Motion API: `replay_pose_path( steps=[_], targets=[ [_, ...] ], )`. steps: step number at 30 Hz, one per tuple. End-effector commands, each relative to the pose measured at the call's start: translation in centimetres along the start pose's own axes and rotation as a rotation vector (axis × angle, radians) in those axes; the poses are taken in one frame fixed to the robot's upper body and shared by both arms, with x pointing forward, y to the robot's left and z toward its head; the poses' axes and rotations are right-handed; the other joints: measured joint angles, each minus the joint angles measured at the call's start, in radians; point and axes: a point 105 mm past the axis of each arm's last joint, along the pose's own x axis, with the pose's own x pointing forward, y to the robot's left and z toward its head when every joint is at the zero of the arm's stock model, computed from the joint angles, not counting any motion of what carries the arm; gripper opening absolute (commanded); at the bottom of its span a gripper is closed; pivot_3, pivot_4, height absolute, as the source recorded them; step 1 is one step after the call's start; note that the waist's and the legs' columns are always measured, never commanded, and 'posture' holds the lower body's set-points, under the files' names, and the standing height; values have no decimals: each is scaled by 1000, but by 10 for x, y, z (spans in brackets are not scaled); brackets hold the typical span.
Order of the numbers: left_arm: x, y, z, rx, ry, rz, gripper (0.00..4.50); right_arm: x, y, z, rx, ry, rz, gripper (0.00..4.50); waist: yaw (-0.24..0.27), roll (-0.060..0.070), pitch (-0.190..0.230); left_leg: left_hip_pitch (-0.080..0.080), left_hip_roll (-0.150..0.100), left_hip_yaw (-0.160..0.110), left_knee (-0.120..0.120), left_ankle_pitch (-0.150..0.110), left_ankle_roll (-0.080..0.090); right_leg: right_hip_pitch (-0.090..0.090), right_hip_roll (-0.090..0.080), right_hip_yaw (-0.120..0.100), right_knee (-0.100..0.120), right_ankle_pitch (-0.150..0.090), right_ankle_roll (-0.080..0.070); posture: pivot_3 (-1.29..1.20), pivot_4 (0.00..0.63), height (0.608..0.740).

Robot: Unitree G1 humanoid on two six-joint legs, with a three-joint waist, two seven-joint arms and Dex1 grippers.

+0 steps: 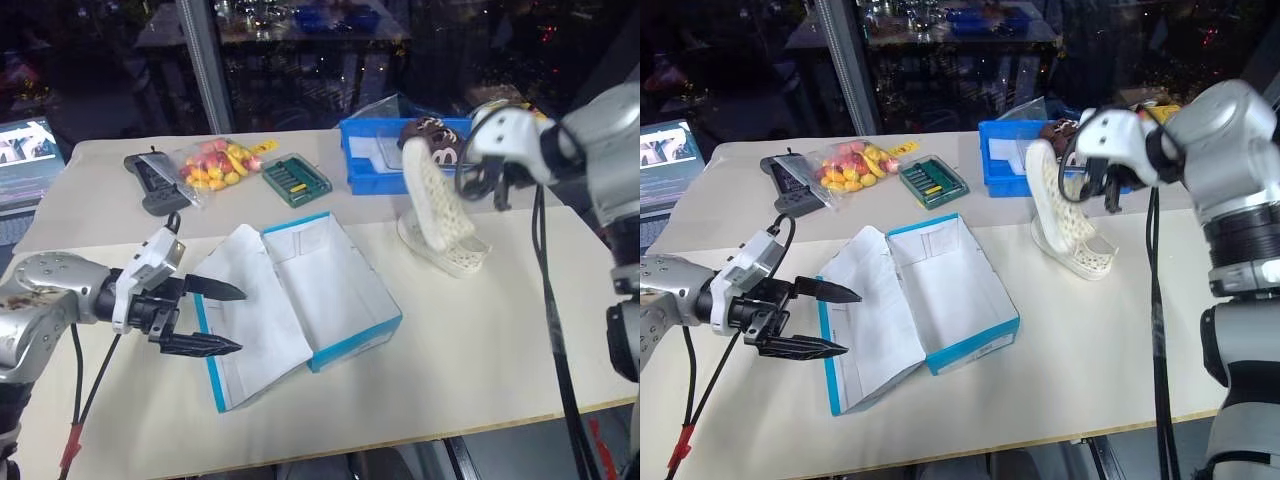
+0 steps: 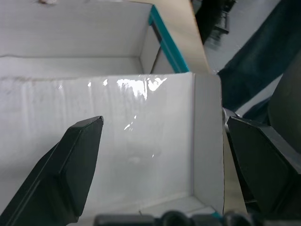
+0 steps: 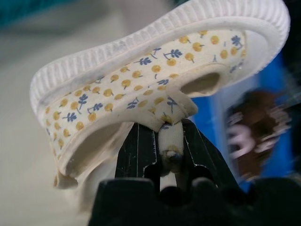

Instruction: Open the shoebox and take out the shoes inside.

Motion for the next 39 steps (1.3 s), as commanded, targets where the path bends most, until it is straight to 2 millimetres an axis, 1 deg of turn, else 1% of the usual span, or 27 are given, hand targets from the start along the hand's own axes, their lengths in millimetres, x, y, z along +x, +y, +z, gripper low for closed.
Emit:
replay_pose_path(
  steps=[1, 4, 7, 9, 10, 12, 13, 14, 15, 16, 18, 19, 20, 22, 24, 26, 28, 30, 31, 32, 33, 34, 35, 36, 37, 38, 39],
  targets=[
    [-2, 2, 6, 51, 7, -1, 4500, 20, 10, 3, -68, -20, 36, 72, -6, 5, 3, 0, 0, 0, 0, 0, 0, 0, 0, 1, 0, 0, 1, 0, 150, 740],
    [-2, 3, 6, 53, 10, -3, 4500, 49, 26, -9, -29, -18, 89, 72, -3, 4, 3, 0, 0, -1, 0, 0, 0, 0, 1, 1, 0, 3, -3, 0, 150, 740],
    [-3, 2, 6, 54, 13, -2, 4500, 71, 35, -7, -3, -40, 102, 72, 2, 6, 3, -1, 0, 0, 1, 0, 0, 0, 0, 1, 0, 3, -3, 0, 150, 740],
    [-4, 0, 5, 52, 16, 2, 4500, 80, 40, -4, -13, -49, 120, 1074, 3, 6, 3, -1, -1, 0, 2, 0, 0, 0, 0, 1, 0, 3, -2, 0, 150, 740],
    [-4, 0, 5, 51, 17, 4, 4500, 83, 42, -1, -11, -58, 127, 1256, 3, 5, 3, -1, 0, -1, 2, 0, 0, 1, 0, 0, 0, 3, -2, 0, 150, 740],
    [-5, -1, 5, 48, 18, 6, 4500, 86, 44, 6, -3, -85, 137, 1993, 1, 5, 3, -1, 0, -1, 2, 0, 0, 1, 0, 0, 0, 3, -2, 0, 150, 740],
    [-6, -2, 4, 45, 19, 10, 4500, 83, 42, 12, 6, -108, 131, 2350, 0, 5, 3, 0, 0, -1, 2, 0, 0, 1, 0, 1, 0, 3, -2, 0, 150, 740],
    [-6, -2, 4, 42, 21, 14, 4500, 79, 39, 17, 17, -129, 128, 2587, -1, 5, 3, 0, 0, -1, 2, 0, 0, 1, 0, 1, 0, 3, -2, 0, 150, 740],
    [-7, -2, 3, 39, 22, 18, 4500, 73, 36, 21, 32, -151, 125, 3059, 0, 5, 3, 0, 0, -1, 2, 0, 0, 1, 0, 1, 0, 4, -2, 0, 150, 740],
    [-8, -3, 3, 37, 22, 21, 4500, 66, 34, 24, 49, -167, 132, 3334, 1, 5, 3, 0, 0, -1, 2, 0, 0, 1, 0, 1, 0, 4, -2, 0, 150, 740],
    [-8, -3, 3, 29, 5, 31, 4500, 49, 34, 26, 57, -182, 159, 4054, 4, 6, 3, -1, 0, -1, 2, 0, 0, 1, 0, 1, 0, 3, -2, 0, 150, 740],
    [-9, -4, 3, 21, -10, 38, 4500, 41, 35, 26, 50, -181, 164, 4324, 5, 6, 4, -1, 0, -1, 2, 0, 0, 1, 0, 0, 0, 3, -2, 0, 150, 740],
    [-9, -4, 1, 11, -19, 45, 4500, 34, 34, 27, 50, -188, 159, 4461, 6, 6, 4, -1, 0, -1, 2, 0, 0, 1, 0, 0, 0, 3, -2, 0, 150, 740],
    [-13, -1, -3, -11, -45, 93, 4500, 17, 28, 30, 89, -226, 100, 4461, 9, 6, 4, -1, 0, -1, 2, 0, 0, 1, 0, 0, 0, 3, -2, 0, 150, 740],
    [-21, 6, 0, -55, -148, 166, 4500, 0, 27, 33, 128, -297, 47, 4461, 12, 6, 4, -1, 0, -1, 2, 0, 0, 1, 0, 0, 0, 3, -2, 0, 150, 740],
    [-32, 21, -2, -125, -288, 280, 4500, -12, 29, 36, 260, -413, -8, 4461, 17, 6, 4, -1, 0, -1, 2, 0, 0, 1, 0, 0, 0, 3, -2, 0, 150, 740],
    [-40, 31, -11, -158, -369, 392, 4500, -19, 39, 34, 369, -504, -44, 4461, 20, 5, 3, 1, 0, -1, 3, 0, 0, 3, 0, 0, 1, 3, -2, 0, 150, 740],
    [-50, 41, -18, -179, -436, 511, 4500, -21, 52, 24, 466, -525, -70, 4461, 23, 5, 3, 2, 0, -1, 3, 0, 0, 4, 0, 0, 0, 3, -2, 0, 150, 740],
    [-59, 48, -20, -174, -490, 610, 4500, -20, 67, 12, 537, -562, -72, 4461, 25, 5, 3, 2, 0, -1, 3, 0, 0, 4, 0, 0, 0, 3, -2, 0, 150, 740],
    [-65, 52, -21, -171, -527, 678, 4500, -19, 78, 4, 586, -585, -76, 4461, 28, 4, 2, 2, 0, -1, 3, 0, 0, 5, 0, 0, 0, 3, -2, 0, 150, 740],
    [-74, 54, -22, -154, -602, 771, 4500, -17, 93, -19, 726, -629, -119, 4461, 33, 2, 1, 2, 0, -1, 2, 0, 0, 5, 0, 0, -1, 4, -2, 0, 150, 740],
    [-81, 54, -22, -145, -654, 833, 4500, -17, 105, -35, 825, -653, -158, 4461, 43, -2, -1, 2, 0, -2, 3, 0, 0, 7, 0, -1, -1, 3, -2, 0, 150, 740],
    [-85, 54, -28, -171, -688, 883, 4500, -16, 117, -51, 883, -643, -223, 4461, 49, -3, -2, 4, 0, -4, 1, -1, 1, 11, 0, -3, -3, 3, -2, 0, 150, 740],
    [-86, 55, -46, -195, -663, 990, 4500, -17, 122, -67, 934, -644, -386, 4461, 53, -3, -2, 7, 0, -4, 3, -1, 1, 15, 0, -3, -3, 3, -2, 0, 150, 740],
    [-82, 52, -63, -249, -642, 1038, 4500, -19, 126, -76, 980, -650, -522, 4461, 52, -2, -2, 8, -2, -4, 3, -1, 2, 16, -2, -2, -5, 4, -1, 0, 150, 740],
    [-75, 48, -79, -266, -591, 1099, 4500, -25, 126, -92, 1028, -636, -720, 4461, 47, 0, -3, 11, -2, -2, 3, -2, 1, 18, -3, -1, -5, 4, 0, 0, 150, 740],
    [-69, 45, -91, -258, -548, 1161, 4500, -26, 130, -101, 1054, -601, -837, 4461, 40, 1, -4, 12, -3, 0, 3, -2, 1, 19, -3, 1, -6, 5, 1, 0, 150, 740]
  ],
)
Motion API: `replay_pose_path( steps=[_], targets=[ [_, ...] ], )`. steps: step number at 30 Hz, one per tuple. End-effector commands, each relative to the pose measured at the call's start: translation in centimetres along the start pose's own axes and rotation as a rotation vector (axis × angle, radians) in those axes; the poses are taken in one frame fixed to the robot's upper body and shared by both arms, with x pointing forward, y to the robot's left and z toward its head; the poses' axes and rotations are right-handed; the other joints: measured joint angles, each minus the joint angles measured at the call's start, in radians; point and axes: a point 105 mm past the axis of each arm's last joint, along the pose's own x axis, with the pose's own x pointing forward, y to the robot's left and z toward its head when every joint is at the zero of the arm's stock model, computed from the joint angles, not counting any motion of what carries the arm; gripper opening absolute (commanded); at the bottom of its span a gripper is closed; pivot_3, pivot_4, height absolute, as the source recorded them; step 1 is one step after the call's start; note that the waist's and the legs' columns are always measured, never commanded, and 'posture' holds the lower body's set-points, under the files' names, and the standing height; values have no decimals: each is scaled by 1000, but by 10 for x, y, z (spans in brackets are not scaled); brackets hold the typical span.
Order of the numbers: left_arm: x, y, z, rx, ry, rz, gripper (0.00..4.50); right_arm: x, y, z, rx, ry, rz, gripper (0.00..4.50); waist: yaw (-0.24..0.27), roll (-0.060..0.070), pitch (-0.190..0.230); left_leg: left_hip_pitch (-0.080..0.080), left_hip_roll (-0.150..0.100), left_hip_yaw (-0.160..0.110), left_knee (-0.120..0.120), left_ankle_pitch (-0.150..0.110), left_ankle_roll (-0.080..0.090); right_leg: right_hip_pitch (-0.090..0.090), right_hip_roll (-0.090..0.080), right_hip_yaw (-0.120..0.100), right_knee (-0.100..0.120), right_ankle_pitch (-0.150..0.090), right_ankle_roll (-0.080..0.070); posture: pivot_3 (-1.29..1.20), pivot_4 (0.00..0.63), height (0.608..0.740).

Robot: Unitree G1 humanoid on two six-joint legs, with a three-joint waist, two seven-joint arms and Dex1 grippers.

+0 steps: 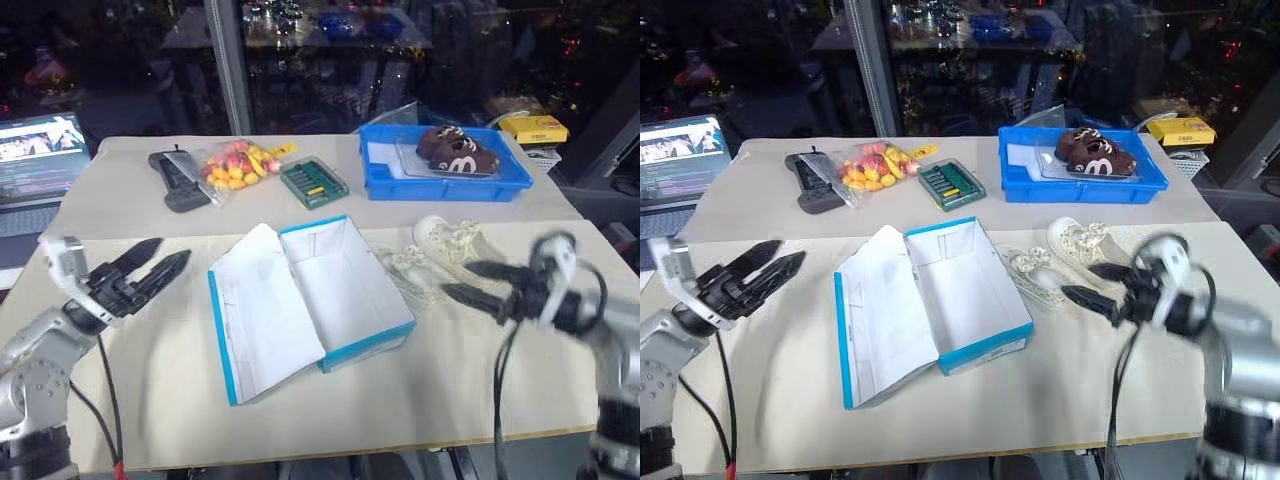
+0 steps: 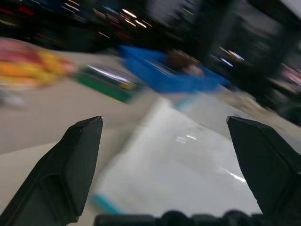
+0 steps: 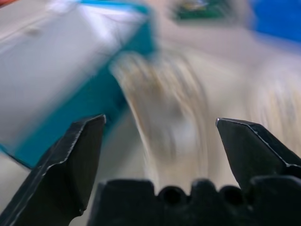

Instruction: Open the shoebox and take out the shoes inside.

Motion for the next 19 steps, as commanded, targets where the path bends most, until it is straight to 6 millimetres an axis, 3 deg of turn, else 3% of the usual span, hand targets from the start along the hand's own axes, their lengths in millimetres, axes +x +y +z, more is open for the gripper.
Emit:
replay_pose_path(
  steps=[1, 2, 9, 14, 19],
  targets=[
    [-14, 0, -36, 151, 64, 211, 4500, -27, -26, 21, -167, -236, -429, 4461, -15, 4, -4, 3, 1, 0, 0, 0, 0, 3, 0, 0, -1, 0, 1, 0, 150, 740],
    [-16, 1, -45, 193, 89, 264, 4500, -28, -24, 14, -197, -228, -462, 4461, -17, 3, -3, 6, 0, 0, 1, 0, 0, 7, 0, 0, -2, -3, 7, 0, 150, 740],
    [-35, -10, -87, 312, 135, 364, 4500, -19, 1, -32, -230, -159, -498, 4461, -27, 1, -9, 20, 1, 0, -1, -4, -11, 17, 1, 1, -2, -8, -3, 0, 150, 740],
    [-39, -25, -102, 293, 121, 397, 4500, -11, 20, -59, -201, -115, -463, 4461, -29, 1, -9, 19, 0, 0, -1, -4, -11, 17, 1, 2, -2, -9, -3, 0, 150, 740],
    [-41, -29, -107, 292, 98, 425, 4500, -1, 28, -67, -181, -104, -446, 4461, -30, 4, -11, 19, 0, 0, -1, -5, -12, 17, 1, 3, -2, -10, -3, 0, 150, 740]
  ],
)
